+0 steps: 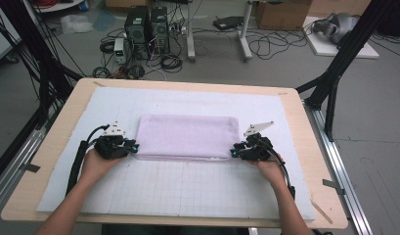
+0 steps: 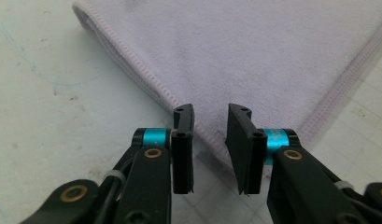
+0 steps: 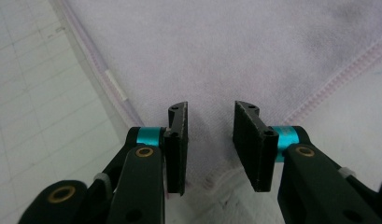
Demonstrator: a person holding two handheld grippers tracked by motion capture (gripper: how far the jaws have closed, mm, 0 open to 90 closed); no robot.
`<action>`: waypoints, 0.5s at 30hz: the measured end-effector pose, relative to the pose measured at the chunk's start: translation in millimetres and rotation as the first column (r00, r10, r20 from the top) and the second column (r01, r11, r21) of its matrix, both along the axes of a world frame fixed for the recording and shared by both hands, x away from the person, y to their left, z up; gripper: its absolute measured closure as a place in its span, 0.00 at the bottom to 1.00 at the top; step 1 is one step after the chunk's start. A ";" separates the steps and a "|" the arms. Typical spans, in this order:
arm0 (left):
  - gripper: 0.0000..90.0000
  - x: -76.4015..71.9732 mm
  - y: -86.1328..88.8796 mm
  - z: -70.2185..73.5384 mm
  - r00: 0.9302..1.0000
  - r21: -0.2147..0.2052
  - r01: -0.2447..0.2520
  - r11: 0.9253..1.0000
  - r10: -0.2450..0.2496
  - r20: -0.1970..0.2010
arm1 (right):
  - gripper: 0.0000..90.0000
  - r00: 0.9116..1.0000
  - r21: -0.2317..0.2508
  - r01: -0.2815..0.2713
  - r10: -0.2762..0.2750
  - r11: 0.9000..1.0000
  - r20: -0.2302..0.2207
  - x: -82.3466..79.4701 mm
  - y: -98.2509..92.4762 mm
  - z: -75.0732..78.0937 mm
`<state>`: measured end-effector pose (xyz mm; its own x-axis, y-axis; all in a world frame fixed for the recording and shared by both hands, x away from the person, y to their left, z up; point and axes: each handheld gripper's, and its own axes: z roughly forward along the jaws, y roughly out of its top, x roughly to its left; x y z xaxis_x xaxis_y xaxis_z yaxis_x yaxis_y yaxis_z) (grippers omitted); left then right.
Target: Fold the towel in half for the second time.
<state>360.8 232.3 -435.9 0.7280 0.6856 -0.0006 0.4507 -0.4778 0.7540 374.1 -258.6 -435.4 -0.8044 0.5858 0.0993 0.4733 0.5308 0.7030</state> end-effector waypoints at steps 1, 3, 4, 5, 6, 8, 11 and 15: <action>0.76 -1.3 0.9 1.7 1.000 -0.007 0.002 1.000 -0.002 0.000 | 0.72 1.000 0.023 0.003 -0.003 1.000 0.003 -1.4 -2.9 -1.2; 0.74 -6.5 3.6 6.6 1.000 -0.039 0.018 0.999 -0.017 0.021 | 0.69 1.000 0.046 0.007 -0.007 0.999 0.009 -4.6 -6.0 -0.1; 0.74 -9.5 4.8 8.9 0.999 -0.058 0.024 0.998 -0.023 0.029 | 0.69 1.000 0.052 0.003 -0.004 0.999 0.028 -6.9 -7.0 1.8; 0.73 -12.2 5.5 10.7 0.999 -0.074 0.035 0.997 -0.033 0.028 | 0.69 0.999 0.070 -0.004 0.001 0.998 0.044 -9.0 -7.7 3.7; 0.73 -14.6 5.3 11.9 0.999 -0.084 0.048 0.995 -0.045 0.030 | 0.69 0.999 0.087 -0.008 0.004 0.996 0.050 -11.1 -8.0 5.9; 0.73 -17.4 3.4 12.4 0.998 -0.084 0.064 0.994 -0.062 0.028 | 0.68 0.998 0.096 -0.017 0.011 0.995 0.063 -15.1 -6.5 9.0; 0.73 -17.7 -2.1 9.1 0.995 -0.077 0.095 0.992 -0.094 0.012 | 0.66 0.997 0.103 -0.044 0.037 0.994 0.070 -18.7 -2.2 9.3; 0.78 -15.6 -7.8 0.3 0.996 -0.016 0.086 0.996 -0.086 -0.007 | 0.68 0.998 0.053 -0.053 0.052 0.997 0.035 -19.4 4.9 -0.3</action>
<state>345.2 224.5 -435.6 0.7842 0.6202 -0.0171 0.4145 -0.5032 0.7583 354.6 -253.7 -435.7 -0.8373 0.5372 0.1020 0.4215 0.5153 0.7462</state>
